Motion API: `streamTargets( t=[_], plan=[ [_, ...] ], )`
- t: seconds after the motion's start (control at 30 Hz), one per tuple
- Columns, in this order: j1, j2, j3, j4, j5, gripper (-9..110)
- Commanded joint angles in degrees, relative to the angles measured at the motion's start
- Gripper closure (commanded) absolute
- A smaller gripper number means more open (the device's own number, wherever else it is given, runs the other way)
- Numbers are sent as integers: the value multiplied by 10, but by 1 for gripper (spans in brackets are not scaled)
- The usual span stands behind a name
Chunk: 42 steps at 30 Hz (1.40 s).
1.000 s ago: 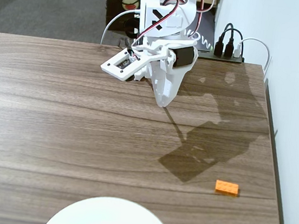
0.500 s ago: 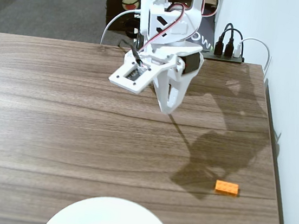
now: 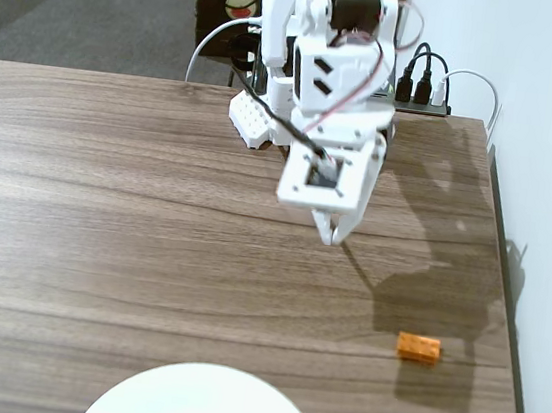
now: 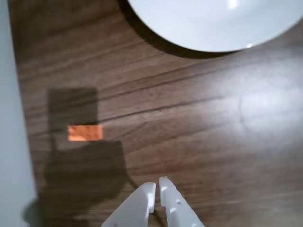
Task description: Grasp a lego block and put it on the plate.
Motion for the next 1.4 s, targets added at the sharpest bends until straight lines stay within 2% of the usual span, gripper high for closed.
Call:
streamTargets(
  t=[0.0, 0.6, 0.97, 1.17, 1.37],
  plan=[
    [1, -11, -30, -15, -64, 101],
    [-55, -33, -98, 2, -179, 100],
    [-44, -132, -164, 44, -368, 101],
    [-62, -210, -243, 133, -376, 100],
    [-72, -253, -297, 127, -334, 101]
  ],
)
